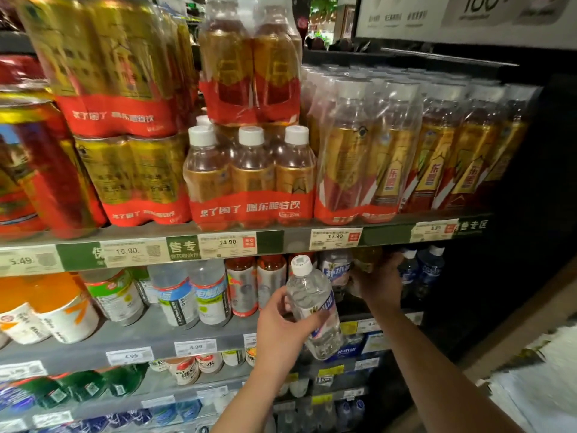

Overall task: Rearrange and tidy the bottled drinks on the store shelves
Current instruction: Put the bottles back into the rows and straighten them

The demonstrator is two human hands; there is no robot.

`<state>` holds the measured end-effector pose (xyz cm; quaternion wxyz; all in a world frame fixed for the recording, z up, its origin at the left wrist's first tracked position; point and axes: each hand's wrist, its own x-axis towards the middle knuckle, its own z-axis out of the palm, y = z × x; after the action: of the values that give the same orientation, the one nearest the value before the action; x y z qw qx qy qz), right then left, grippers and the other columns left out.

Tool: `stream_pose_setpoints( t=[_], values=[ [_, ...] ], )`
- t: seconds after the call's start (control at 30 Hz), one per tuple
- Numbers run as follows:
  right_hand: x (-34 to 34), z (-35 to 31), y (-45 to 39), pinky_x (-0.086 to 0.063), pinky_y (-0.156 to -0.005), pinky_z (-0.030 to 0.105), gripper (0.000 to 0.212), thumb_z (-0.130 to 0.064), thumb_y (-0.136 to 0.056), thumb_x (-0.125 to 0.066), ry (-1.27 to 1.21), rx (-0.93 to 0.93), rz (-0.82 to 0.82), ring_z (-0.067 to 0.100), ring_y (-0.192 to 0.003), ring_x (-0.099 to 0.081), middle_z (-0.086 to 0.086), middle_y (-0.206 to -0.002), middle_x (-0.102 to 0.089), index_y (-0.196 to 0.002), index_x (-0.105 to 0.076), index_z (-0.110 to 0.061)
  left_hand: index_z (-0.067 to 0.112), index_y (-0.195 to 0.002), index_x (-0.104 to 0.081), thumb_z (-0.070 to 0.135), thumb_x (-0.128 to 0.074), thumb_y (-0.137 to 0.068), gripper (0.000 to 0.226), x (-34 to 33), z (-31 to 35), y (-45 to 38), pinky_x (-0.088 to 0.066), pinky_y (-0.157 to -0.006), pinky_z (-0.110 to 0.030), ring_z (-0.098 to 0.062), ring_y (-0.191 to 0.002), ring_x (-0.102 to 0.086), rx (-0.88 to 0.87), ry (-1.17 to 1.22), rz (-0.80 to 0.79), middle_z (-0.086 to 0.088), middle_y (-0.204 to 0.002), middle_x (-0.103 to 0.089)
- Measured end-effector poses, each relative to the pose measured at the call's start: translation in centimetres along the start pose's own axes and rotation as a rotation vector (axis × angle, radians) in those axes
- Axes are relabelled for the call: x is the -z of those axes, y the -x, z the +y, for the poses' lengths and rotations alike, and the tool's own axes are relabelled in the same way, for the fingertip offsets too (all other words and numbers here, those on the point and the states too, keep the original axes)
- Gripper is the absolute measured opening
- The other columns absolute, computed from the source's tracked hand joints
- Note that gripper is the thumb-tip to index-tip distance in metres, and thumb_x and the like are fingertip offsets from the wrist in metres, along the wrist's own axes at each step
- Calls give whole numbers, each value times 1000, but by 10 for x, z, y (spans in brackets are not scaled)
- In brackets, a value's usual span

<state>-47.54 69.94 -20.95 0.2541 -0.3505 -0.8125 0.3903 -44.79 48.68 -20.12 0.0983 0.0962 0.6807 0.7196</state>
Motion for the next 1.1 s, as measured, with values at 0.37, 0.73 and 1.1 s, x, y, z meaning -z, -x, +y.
stream_pose_setpoints(
  t=[0.37, 0.73, 1.1],
  values=[
    [6, 2, 26, -44, -79, 31, 83, -17, -73, -87, -159, 33, 38, 30, -100, -63, 11, -113, -64, -139, -38, -8, 9, -99, -61, -11, -85, -66, 45, 0, -18, -4, -48, -66, -13, 3, -63, -64, 59, 89, -58, 19, -63, -67],
    [57, 49, 63, -43, -87, 27, 77, -8, -71, -86, -467, -51, 119, 15, -101, -58, -3, -113, -61, -135, -46, -23, 18, -107, -65, 19, -92, -68, 49, -59, -22, 9, -49, -63, -16, -11, -73, -60, 36, -37, 46, -16, -88, -68],
    [136, 112, 55, -26, -76, 4, 92, -5, -62, -92, -367, -168, -74, 26, -112, -56, 13, -116, -59, -142, -44, -1, 30, -129, -55, 35, -90, -71, 68, -152, -13, -26, -50, -92, -19, 1, -105, -61, -15, -170, 227, 15, -116, -66]
  ],
)
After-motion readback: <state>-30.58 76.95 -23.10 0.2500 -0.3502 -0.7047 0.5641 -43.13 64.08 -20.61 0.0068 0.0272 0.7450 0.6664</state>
